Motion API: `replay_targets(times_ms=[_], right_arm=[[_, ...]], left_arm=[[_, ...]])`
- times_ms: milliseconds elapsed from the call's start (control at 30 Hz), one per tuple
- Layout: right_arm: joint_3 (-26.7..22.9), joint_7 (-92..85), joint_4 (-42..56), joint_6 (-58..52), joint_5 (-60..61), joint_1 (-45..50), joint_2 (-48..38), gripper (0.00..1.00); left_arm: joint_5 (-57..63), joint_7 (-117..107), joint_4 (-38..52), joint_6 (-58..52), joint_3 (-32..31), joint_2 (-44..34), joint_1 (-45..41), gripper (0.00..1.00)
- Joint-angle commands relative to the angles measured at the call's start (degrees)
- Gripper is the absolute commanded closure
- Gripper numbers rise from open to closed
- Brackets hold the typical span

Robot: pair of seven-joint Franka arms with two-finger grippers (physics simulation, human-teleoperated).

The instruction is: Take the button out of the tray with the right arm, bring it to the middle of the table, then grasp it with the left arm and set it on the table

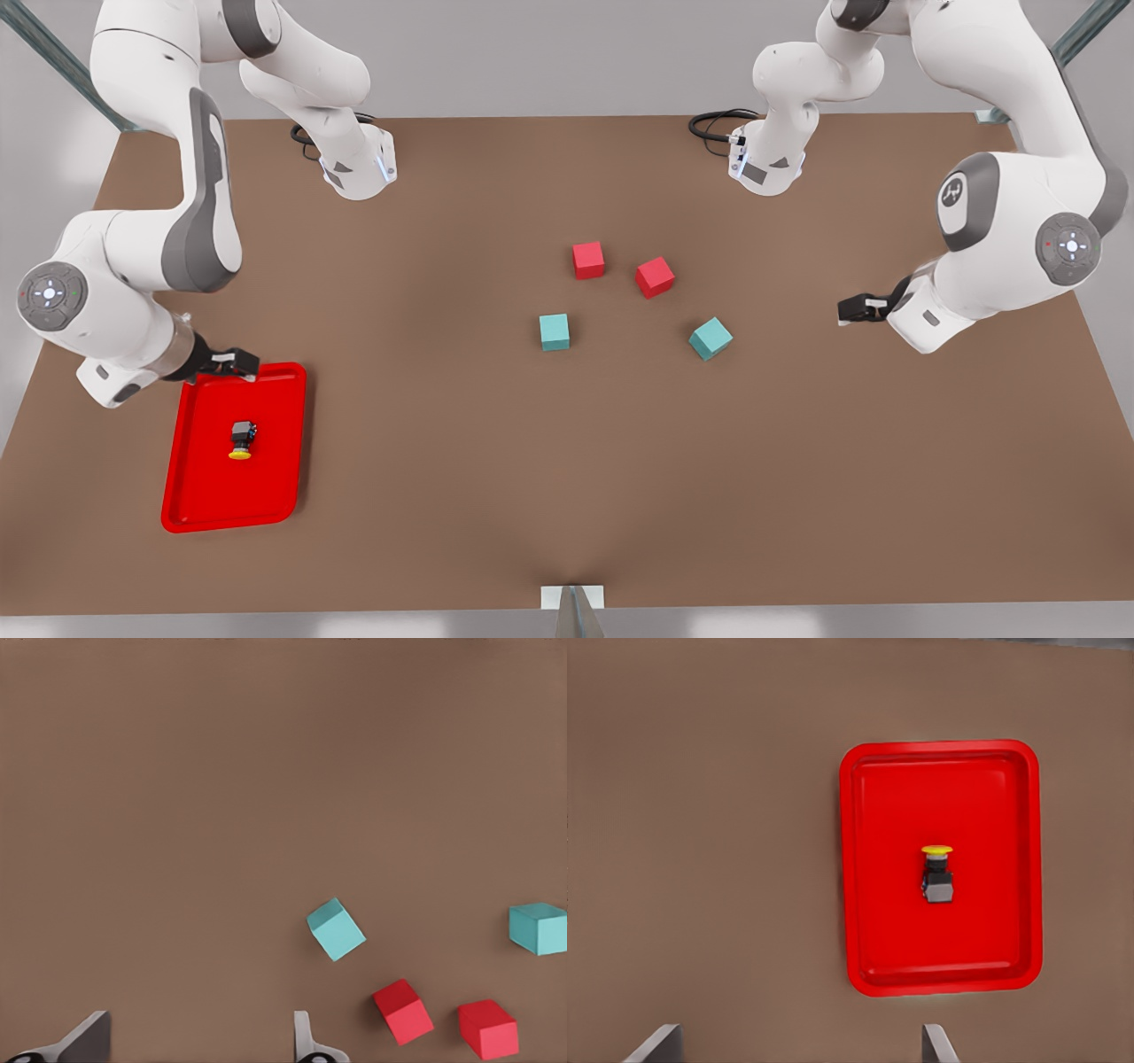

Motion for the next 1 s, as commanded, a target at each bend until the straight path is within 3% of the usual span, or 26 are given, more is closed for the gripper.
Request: replay_targets(times_ms=[0, 333, 567, 967], right_arm=[[0.00, -0.61, 0.22, 4.76, 0.14, -0.02, 0.04, 0.00], [-0.35, -0.52, 0.13, 5.73, 1.19, -4.32, 14.71, 0.00], [-0.79, -15.81, 2.15, 10.12, 0.57, -10.57, 23.85, 0.00], [-0.79, -23.90, 1.36, 16.01, -1.18, -11.53, 28.60, 0.00]], left_arm=[[-0.06, -0.79, 0.18, 4.87, -0.01, 0.27, -0.01, 0.00], [1.70, -3.25, 0.88, 3.29, 0.17, 2.12, -1.94, 0.00], [2.14, -4.49, 0.80, 5.22, 0.17, 4.66, -1.85, 0.00], [2.23, -4.75, 1.06, 5.49, -0.01, 5.37, -3.08, 0.00]])
